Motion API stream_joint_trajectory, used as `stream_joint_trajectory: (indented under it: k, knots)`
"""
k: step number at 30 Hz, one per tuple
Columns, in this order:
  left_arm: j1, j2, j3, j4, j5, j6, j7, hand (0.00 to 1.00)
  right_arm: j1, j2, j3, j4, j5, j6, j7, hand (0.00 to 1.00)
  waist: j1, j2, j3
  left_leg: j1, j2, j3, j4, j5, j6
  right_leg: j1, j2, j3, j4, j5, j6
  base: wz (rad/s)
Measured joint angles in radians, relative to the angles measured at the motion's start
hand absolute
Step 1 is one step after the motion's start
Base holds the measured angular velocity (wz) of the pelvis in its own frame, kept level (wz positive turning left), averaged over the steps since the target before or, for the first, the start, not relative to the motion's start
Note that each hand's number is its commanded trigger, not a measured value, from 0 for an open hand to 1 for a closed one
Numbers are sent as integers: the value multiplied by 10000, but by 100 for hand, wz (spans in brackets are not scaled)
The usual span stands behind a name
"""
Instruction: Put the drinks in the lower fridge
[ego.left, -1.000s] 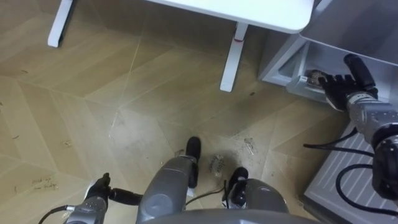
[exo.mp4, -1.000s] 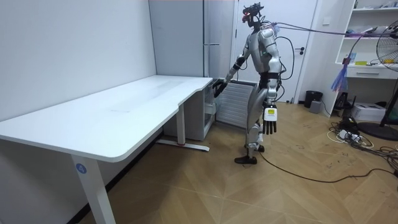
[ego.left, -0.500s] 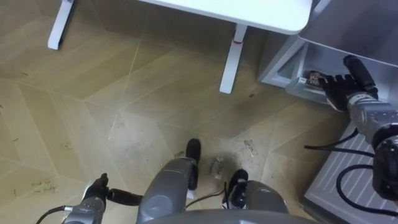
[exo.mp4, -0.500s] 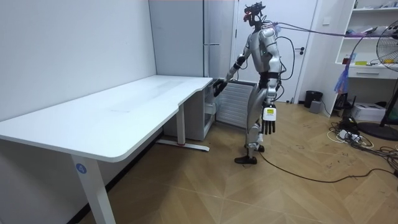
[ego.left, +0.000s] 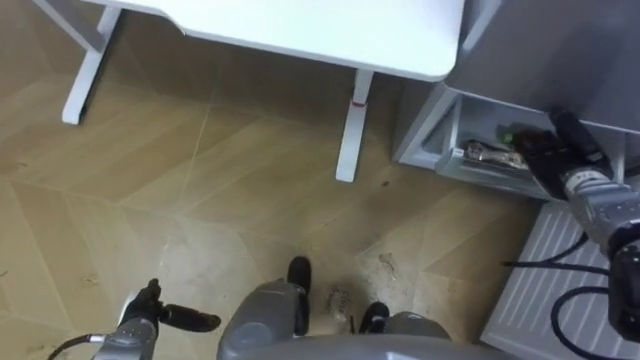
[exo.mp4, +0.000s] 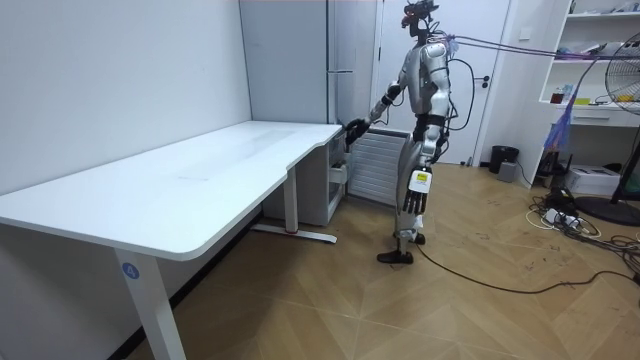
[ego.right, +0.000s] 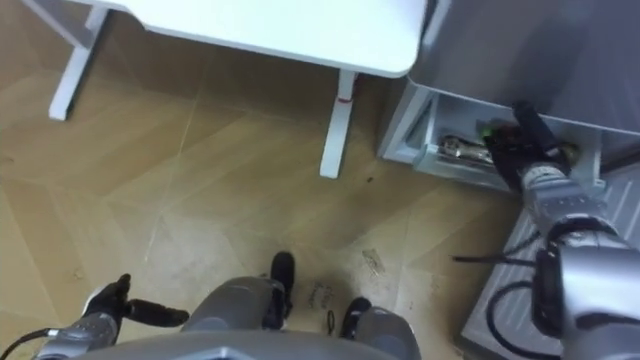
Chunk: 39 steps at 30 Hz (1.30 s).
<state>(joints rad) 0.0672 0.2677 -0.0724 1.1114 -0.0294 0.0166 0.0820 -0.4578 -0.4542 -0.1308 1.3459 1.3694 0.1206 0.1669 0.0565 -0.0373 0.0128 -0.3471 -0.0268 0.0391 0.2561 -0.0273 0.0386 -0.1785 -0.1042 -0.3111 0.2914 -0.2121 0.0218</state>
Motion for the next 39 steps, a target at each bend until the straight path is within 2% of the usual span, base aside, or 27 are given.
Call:
stream_joint_trajectory:
  k: [2, 8, 11, 16, 19, 25, 30, 34, 39]
  knots:
    - [43, -8, 223, 10, 0, -21, -8, 0, 448, -66, -128, -457, -206, -263, 0, 0, -50, -33, -10, 312, -5, 53, -227, 6, -7, 245, 16, 61, -192, 43, 16, -10]
    - [248, -21, 621, 20, 16, -105, 31, 0, 1025, -98, -201, -713, -1244, -558, 0, 0, -402, -140, -66, 979, -24, 118, -511, -24, -45, 976, 73, 91, -687, 126, 41, -2]
    - [226, -22, 621, 54, 14, -160, 31, 0, 1390, -93, -177, -834, -1779, -560, -3, 0, -459, -173, -80, 1118, -20, 134, -586, -42, -69, 1144, 99, 96, -831, 146, 41, 0]
    - [467, -34, 716, 27, 19, -231, 120, 0, 2642, -72, -170, -1407, -3134, -603, -252, 0, -480, -162, -74, 1337, -17, 205, -566, -196, -100, 1428, 117, 154, -924, 148, 54, -4]
    - [548, -67, 698, 2, 12, -252, 380, 0, 2872, 143, -170, -1407, -3504, -666, -713, 0, -514, -147, -62, 1338, 3, 245, -570, -213, -106, 1399, 121, 204, -926, 140, 55, -4]
    - [621, -64, 693, -22, 13, -545, 467, 0, 2941, 536, -187, -1409, -3517, -794, -1584, 0, -554, -159, -41, 1345, 12, 296, -501, -283, -89, 1407, 120, 256, -911, 130, 69, -2]
    - [700, -100, 691, -23, 14, -527, 680, 0, 3159, 863, -207, -1448, -2350, -880, -2109, 0, -531, -173, -30, 1483, -6, 303, -569, -304, -95, 1553, 125, 334, -1072, 128, 86, -1]
    - [958, -134, 717, -248, 24, -490, 865, 0, 3324, 927, -219, -1444, -1602, -880, -2297, 0, -558, -118, -47, 1498, -13, 285, -562, -334, -121, 1609, 134, 313, -1094, 126, 86, 0]
    - [1209, -175, 906, -324, 229, -473, 952, 0, 3870, 1116, -472, -1417, -1577, -1012, -2224, 0, -523, -71, -38, 1846, -20, 265, -508, -494, -165, 2157, 177, 248, -1403, 128, 89, 3]
